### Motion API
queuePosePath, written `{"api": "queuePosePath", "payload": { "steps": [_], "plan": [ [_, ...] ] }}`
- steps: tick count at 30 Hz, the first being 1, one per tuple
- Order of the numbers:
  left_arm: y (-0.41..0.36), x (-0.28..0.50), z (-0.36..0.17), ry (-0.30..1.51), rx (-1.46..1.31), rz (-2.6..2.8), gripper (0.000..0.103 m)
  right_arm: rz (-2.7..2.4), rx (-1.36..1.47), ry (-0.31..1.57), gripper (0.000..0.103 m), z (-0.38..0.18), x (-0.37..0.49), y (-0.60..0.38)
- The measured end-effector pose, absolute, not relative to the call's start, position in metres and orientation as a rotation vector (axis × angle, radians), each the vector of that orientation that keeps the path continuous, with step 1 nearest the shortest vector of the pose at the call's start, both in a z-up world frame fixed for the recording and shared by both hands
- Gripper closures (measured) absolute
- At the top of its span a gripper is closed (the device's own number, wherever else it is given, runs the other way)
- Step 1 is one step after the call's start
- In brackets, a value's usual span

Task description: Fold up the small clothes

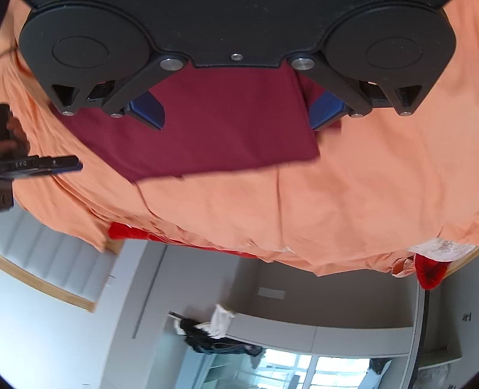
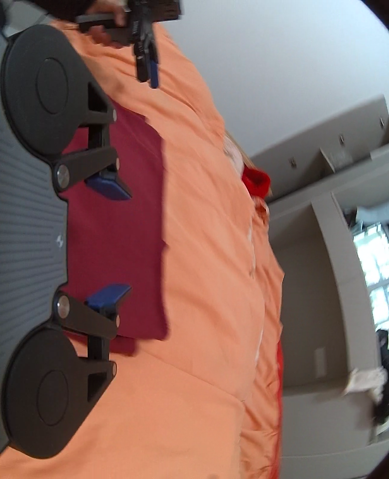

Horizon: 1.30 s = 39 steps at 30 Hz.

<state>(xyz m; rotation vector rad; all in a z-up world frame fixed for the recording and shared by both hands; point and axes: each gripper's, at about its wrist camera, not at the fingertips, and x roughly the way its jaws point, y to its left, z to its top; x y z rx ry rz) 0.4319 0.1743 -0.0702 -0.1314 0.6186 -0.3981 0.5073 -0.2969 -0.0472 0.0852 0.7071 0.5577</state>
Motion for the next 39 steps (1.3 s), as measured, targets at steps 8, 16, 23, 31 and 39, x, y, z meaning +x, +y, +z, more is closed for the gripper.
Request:
{"api": "queuePosePath", "payload": {
  "steps": [8,16,23,31,39],
  "plan": [
    [0.169,0.352,-0.125,0.661,-0.168,-0.384,0.01,0.448,-0.035,0.646,0.026,-0.062,0.42,-0.272],
    [0.169,0.374,-0.128,0.65,-0.083,-0.091,0.009,0.386,0.021,0.692,0.026,-0.074,0.42,-0.263],
    [0.17,0.38,-0.15,0.816,0.053,-0.015,0.011,0.292,-0.077,0.767,0.027,-0.09,0.422,-0.266],
    [0.184,0.363,-0.102,0.659,-0.184,-0.101,0.001,0.318,-0.041,0.688,0.027,-0.068,0.401,-0.27],
    [0.178,0.402,-0.11,0.7,-0.3,-0.066,0.001,0.436,-0.042,0.577,0.017,-0.049,0.377,-0.251]
  ]
}}
